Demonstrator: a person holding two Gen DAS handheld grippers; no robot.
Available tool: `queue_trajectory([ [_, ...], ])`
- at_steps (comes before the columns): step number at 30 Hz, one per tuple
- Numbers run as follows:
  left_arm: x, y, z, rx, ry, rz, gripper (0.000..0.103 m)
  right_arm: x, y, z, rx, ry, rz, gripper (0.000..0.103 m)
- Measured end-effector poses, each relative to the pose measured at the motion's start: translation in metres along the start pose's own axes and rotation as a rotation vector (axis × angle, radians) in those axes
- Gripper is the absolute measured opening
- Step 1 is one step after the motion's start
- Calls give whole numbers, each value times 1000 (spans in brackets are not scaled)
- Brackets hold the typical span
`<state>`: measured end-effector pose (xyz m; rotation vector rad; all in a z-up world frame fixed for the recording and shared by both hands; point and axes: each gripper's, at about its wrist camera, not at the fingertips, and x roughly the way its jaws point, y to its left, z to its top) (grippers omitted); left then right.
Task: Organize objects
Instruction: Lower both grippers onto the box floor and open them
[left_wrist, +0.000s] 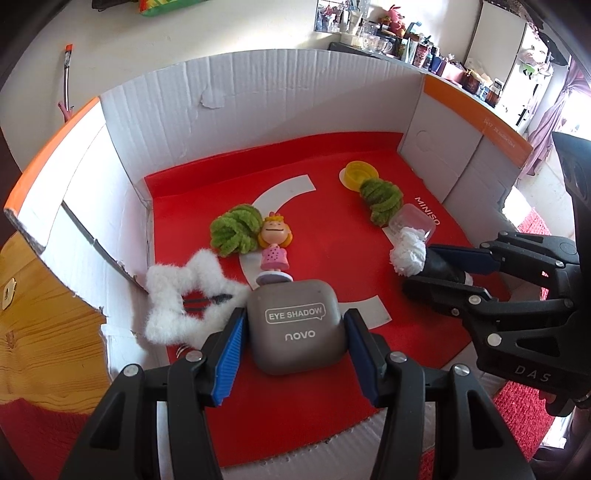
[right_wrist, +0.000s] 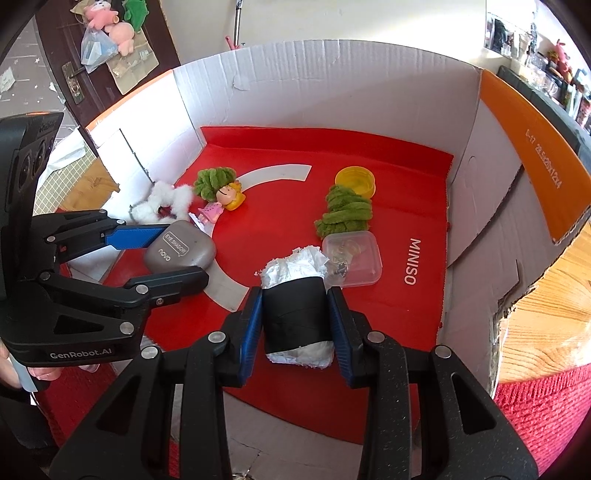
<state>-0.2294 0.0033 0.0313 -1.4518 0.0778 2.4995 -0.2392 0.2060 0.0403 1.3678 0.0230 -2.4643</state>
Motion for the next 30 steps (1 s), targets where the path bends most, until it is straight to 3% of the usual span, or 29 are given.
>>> queue_trajectory([
  [9, 0, 3, 2, -10, -5, -1, 57, -1, -2, -1, 18, -7, 23, 34],
  [15, -7, 8, 3, -12, -21, 0, 63, -6, 0, -3, 19, -17, 29, 35],
  [18, -10, 10, 4, -12, -26, 0, 64, -8, 2, -3, 19, -27, 28, 42],
  [25, -21, 5, 3, -3, -59, 12, 70, -18, 7, -6, 13, -45, 29, 43],
  [30, -37, -1, -4, -2, -96, 29, 75, -29, 9, -10, 14, -70, 27, 54],
])
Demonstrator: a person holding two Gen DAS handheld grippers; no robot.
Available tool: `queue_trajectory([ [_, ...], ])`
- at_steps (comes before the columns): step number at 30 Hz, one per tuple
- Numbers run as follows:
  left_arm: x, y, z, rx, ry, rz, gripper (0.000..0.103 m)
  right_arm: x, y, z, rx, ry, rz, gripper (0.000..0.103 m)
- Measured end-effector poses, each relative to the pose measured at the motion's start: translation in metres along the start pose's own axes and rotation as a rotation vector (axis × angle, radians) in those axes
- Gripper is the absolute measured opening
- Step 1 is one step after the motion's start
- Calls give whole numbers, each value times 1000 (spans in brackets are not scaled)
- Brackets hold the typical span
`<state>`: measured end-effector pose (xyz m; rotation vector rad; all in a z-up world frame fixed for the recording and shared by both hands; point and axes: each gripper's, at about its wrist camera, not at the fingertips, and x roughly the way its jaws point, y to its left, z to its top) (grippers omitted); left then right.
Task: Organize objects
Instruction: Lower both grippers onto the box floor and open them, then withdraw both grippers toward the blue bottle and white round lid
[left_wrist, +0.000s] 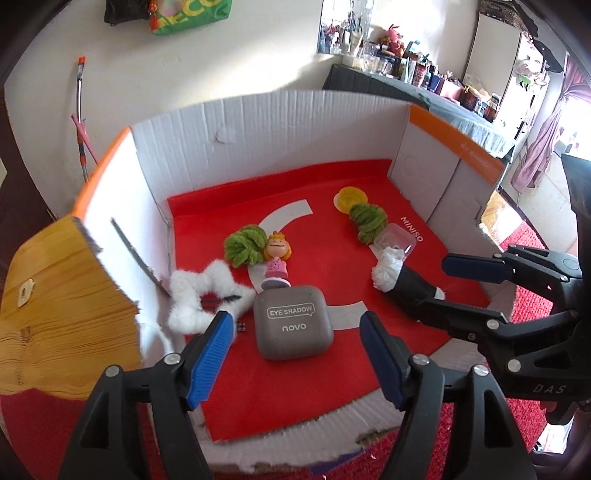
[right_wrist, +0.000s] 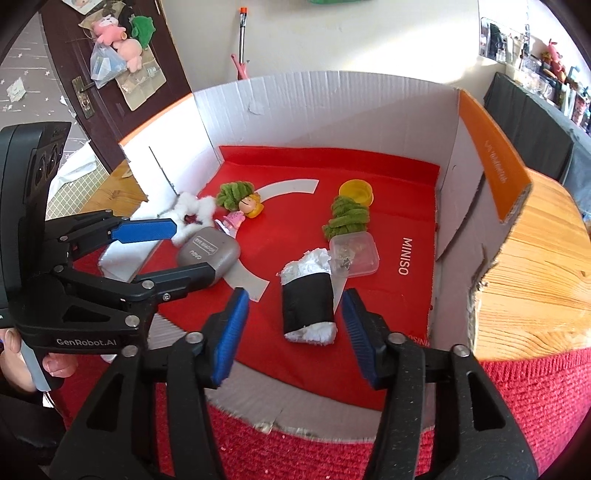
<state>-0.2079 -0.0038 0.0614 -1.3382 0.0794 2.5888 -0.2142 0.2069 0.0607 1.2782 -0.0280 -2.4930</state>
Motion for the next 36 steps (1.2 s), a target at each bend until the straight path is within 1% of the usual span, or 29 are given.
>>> queue_trajectory([
  [4, -14, -6, -4, 3, -29, 4, 79, -12, 5, -3, -4, -22, -1, 56],
  [6, -21, -8, -6, 1, -41, 1, 80, -17, 8, -5, -8, -31, -2, 61],
  [10, -35, -12, -11, -2, -63, 1, 84, -29, 15, -9, -17, -51, -8, 63],
  [12, -40, -13, -15, -3, -70, 4, 85, -34, 18, -11, -18, -59, -10, 66],
  [14, -46, -13, -18, -6, -81, 10, 89, -39, 20, -13, -19, -66, -11, 70],
  [17, -56, -12, -24, -12, -97, 21, 90, -46, 24, -18, -16, -76, -12, 72],
  [20, -63, -12, -30, -19, -104, 25, 93, -53, 29, -22, -15, -87, -14, 78],
  [23, -70, -13, -37, -23, -114, 26, 95, -61, 34, -27, -15, -103, -18, 80],
  [27, -78, -15, -46, -16, -128, 43, 97, -70, 41, -33, -22, -116, -27, 85],
  [34, -90, -13, -60, -22, -137, 51, 100, -77, 55, -46, -23, -121, -27, 86],
  [36, -91, -11, -65, -25, -138, 54, 101, -77, 57, -50, -21, -120, -23, 88],
])
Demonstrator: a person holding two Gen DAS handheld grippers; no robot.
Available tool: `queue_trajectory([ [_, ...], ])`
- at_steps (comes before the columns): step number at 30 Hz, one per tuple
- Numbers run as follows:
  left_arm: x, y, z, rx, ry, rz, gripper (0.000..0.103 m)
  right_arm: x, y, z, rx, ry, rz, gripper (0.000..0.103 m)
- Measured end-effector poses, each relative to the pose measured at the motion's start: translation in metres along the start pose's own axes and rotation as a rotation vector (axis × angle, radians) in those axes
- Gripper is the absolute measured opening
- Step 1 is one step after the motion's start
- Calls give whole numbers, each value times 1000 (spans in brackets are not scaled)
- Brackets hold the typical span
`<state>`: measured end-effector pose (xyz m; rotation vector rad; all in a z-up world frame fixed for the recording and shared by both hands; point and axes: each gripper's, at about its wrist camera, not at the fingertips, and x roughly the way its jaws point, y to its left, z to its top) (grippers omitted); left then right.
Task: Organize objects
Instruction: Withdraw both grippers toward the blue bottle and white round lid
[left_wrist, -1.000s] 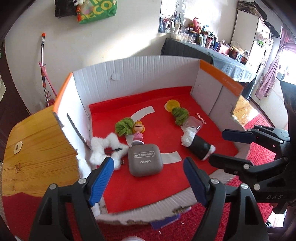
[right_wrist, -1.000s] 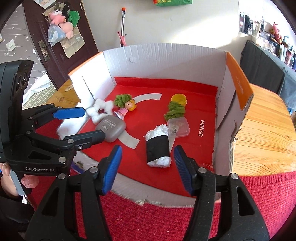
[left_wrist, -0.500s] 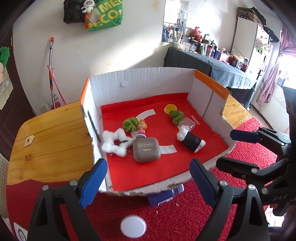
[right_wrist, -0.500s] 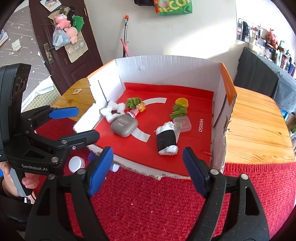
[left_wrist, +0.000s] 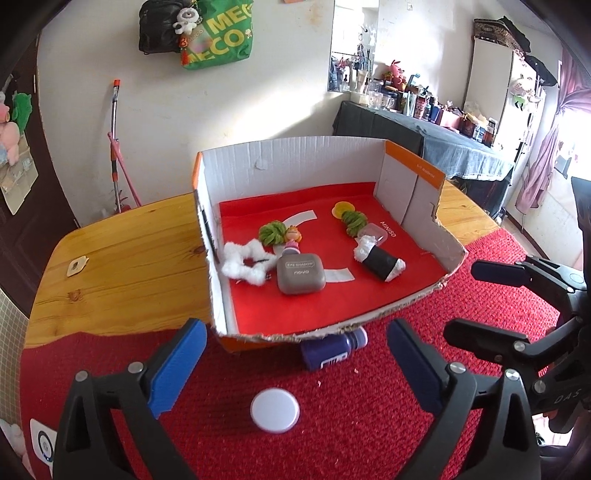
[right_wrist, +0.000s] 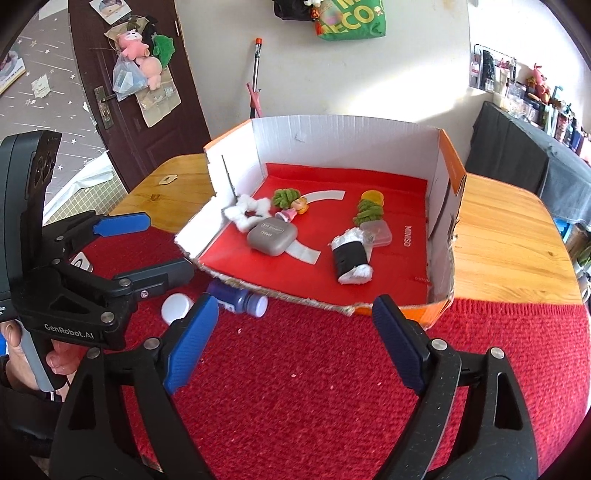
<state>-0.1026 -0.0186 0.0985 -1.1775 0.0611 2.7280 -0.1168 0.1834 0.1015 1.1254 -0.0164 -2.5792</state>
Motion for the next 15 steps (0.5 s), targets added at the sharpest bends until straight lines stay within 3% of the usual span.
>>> queue_trajectory([
  [15, 4, 25, -40, -32, 47, 36, 101, 22, 19, -24, 27, 56, 37, 89],
])
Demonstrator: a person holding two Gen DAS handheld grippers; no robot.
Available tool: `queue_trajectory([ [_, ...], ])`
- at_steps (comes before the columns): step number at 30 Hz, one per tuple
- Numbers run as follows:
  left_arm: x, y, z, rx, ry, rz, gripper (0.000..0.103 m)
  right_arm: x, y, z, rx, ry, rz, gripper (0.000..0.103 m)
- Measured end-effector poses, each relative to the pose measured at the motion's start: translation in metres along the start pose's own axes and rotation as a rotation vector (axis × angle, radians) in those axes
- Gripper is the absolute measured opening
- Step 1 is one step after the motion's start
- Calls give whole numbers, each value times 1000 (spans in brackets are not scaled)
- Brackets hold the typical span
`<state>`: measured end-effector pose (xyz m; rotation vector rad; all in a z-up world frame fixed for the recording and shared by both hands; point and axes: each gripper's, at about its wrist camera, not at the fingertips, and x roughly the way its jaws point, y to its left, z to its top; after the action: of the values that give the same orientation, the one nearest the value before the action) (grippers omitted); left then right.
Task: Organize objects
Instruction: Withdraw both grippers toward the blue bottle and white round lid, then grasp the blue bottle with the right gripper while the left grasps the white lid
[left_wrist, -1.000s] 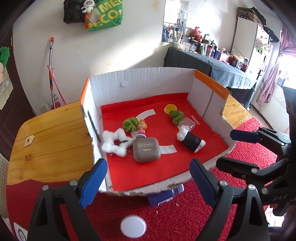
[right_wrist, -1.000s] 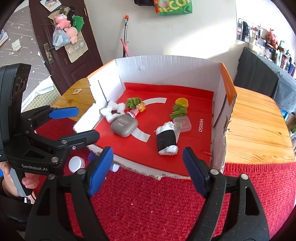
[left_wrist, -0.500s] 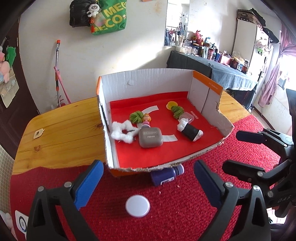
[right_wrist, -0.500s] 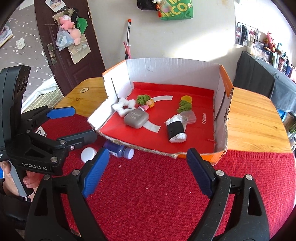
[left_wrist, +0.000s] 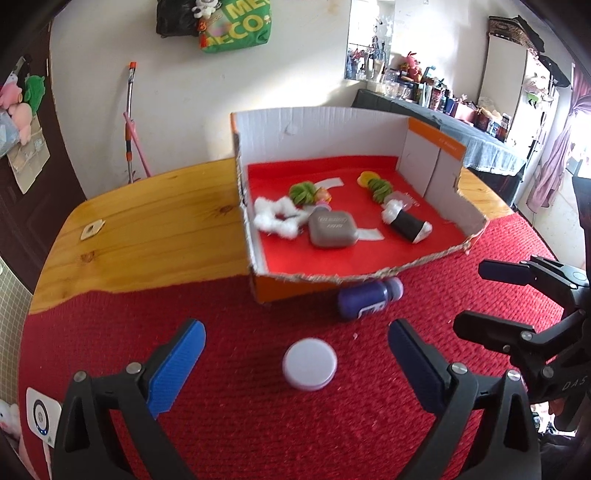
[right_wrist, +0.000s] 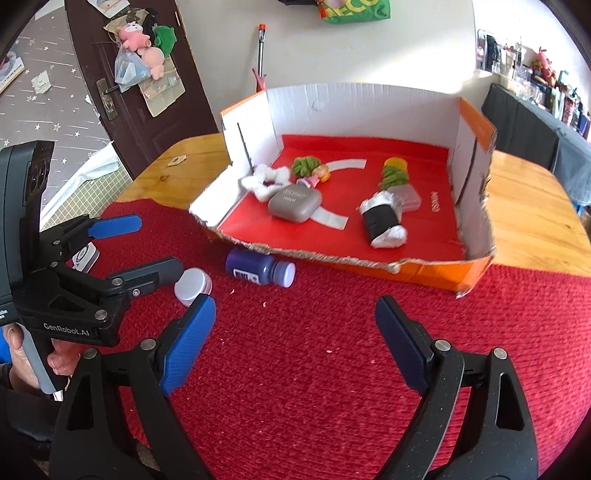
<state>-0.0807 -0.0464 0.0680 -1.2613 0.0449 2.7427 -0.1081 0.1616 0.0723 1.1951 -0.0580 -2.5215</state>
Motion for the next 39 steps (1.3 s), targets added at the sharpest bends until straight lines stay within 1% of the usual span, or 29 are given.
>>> queue_trajectory([
  [9, 9, 8, -22, 42, 30, -3, 100, 25, 8, 0, 34, 30, 22, 88],
  [13, 14, 7, -27, 81, 44, -29, 95, 37, 14, 3, 45, 34, 26, 87],
  [16, 19, 5, -31, 113, 56, -40, 89, 47, 19, 6, 58, 35, 21, 79],
  [18, 22, 7, -31, 118, 64, -52, 87, 53, 22, 8, 65, 39, 16, 71],
  [20, 23, 9, -32, 118, 67, -65, 84, 59, 25, 9, 67, 49, 11, 68],
  [25, 30, 13, -32, 121, 77, -83, 78, 72, 33, 10, 60, 66, -12, 65],
  [27, 33, 13, -33, 122, 83, -90, 75, 75, 35, 11, 57, 63, -27, 61],
  [28, 35, 13, -33, 120, 87, -93, 72, 75, 36, 11, 56, 61, -34, 60],
  [30, 36, 13, -33, 120, 84, -94, 71, 77, 36, 11, 54, 62, -44, 60],
  [32, 35, 12, -33, 123, 78, -101, 66, 79, 37, 12, 47, 61, -57, 60],
  [34, 35, 11, -32, 121, 76, -110, 65, 80, 39, 12, 36, 60, -69, 59],
  [39, 37, 12, -30, 112, 76, -115, 64, 82, 42, 12, 8, 58, -88, 59],
])
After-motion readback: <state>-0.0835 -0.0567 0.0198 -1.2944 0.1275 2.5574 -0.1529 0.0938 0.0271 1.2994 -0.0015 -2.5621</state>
